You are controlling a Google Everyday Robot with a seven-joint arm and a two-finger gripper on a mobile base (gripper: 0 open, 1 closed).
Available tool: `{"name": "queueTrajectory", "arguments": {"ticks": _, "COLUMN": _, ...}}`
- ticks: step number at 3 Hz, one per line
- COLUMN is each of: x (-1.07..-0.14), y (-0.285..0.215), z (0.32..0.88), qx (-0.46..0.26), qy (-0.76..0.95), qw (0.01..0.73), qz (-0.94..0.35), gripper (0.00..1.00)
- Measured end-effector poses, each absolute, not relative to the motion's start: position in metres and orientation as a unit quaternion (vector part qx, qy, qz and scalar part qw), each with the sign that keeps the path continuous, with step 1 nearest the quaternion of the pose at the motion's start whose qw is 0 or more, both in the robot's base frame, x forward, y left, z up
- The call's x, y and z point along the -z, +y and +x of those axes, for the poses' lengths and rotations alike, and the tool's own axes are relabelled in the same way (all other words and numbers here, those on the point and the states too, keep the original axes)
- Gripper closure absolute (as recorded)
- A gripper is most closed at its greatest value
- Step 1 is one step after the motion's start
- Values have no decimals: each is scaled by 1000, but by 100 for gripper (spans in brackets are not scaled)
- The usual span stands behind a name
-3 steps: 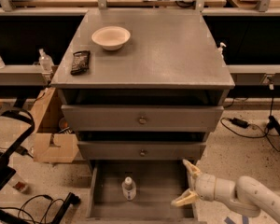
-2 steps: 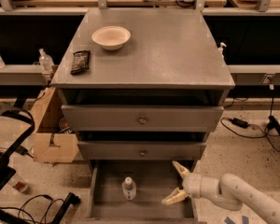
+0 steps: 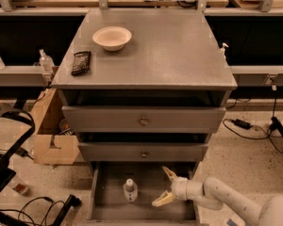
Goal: Pick blue plastic bottle from bottom drawer and place on counter
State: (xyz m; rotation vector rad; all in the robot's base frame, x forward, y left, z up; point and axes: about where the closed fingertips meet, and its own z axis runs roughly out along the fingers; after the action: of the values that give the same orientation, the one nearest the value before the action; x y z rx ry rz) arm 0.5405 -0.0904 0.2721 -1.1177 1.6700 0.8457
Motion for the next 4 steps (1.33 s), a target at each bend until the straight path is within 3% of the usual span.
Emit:
{"name": "queueTrajectory", "arguments": {"ticks": 2, "x": -231, "y": -27, "z": 551, "qx": -374, "qy": 643, "qw": 489, "qz": -455, "gripper": 0}}
{"name": "queueTrajectory", "arguments": {"ticks": 4, "x": -214, "y": 26, "z": 541, "qx": -407, "qy": 618, "qw": 473, "qz": -478, "gripper": 0}}
